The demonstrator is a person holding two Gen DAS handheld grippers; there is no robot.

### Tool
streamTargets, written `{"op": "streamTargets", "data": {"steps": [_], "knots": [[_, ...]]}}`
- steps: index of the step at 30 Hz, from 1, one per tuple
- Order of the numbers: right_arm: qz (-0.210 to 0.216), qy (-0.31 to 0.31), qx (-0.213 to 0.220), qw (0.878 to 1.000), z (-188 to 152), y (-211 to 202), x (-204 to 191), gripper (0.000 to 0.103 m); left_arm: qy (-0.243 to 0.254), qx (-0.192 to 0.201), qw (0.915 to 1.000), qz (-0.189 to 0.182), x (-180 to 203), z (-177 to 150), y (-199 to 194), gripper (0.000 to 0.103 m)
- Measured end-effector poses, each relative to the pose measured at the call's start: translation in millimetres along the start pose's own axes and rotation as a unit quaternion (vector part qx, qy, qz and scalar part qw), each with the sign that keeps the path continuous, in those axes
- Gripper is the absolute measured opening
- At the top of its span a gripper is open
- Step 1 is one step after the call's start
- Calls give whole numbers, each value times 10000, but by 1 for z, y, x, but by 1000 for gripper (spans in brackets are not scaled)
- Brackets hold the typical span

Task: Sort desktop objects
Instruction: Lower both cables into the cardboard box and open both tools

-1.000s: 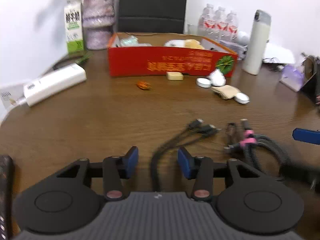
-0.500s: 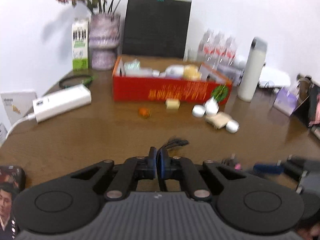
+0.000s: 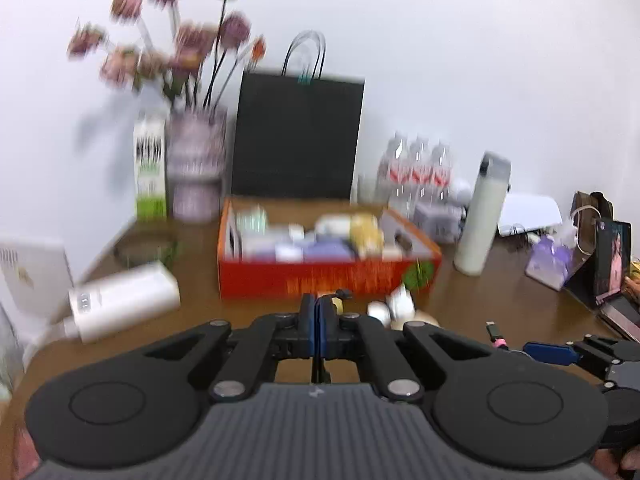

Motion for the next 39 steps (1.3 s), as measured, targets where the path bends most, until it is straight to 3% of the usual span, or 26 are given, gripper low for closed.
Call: {"op": "streamTargets", "data": {"steps": [5, 12, 15, 17, 19, 21, 23, 26, 30, 35, 37, 39], "knots": [[74, -71, 497, 9987, 64, 12, 16, 76, 552, 580, 9967, 110, 6, 72, 23, 3], [326, 296, 489, 9978, 165, 96, 49, 76, 685, 550, 9959, 225, 1, 160, 125, 3], [442, 687, 170, 9965, 190, 156, 63, 76, 128, 181, 9997, 35, -20, 176, 180, 3], [440, 815, -117, 9956, 198, 198, 60, 76, -283, -308, 9991, 15, -35, 170, 227, 3], [440, 818, -360, 9950, 200, 231, 53, 76, -337, -742, 9961, 323, -41, 156, 267, 3], [448, 740, -559, 9947, 200, 262, 44, 77, -282, -1214, 9917, 306, -46, 138, 301, 4], [343, 749, -719, 9940, 199, 287, 38, 77, -263, -1412, 9888, 406, -52, 126, 318, 4], [505, 791, -989, 9907, 196, 309, 35, 77, -215, -1371, 9892, 466, -62, 122, 316, 5], [712, 915, -792, 9901, 202, 295, 44, 80, -19, -1231, 9900, 682, -71, 138, 294, 7], [521, 1121, -414, 9915, 214, 246, 67, 83, 131, -1145, 9903, 778, -60, 146, 257, 40], [377, 1085, -349, 9928, 211, 226, 68, 84, 269, -1069, 9912, 732, -49, 138, 236, 44], [243, 954, -251, 9948, 200, 201, 65, 88, 301, -1034, 9923, 605, -39, 122, 215, 54]]}}
Point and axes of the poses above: each gripper's, at about its wrist camera, not at the fingertips, and y roughly the way its jaws point, x to its right, z to its top, the point moved 2 cm from there along y, roughly the way its jaws point, and after that the axes turned 4 degrees about -x, right-handed, at the moved point
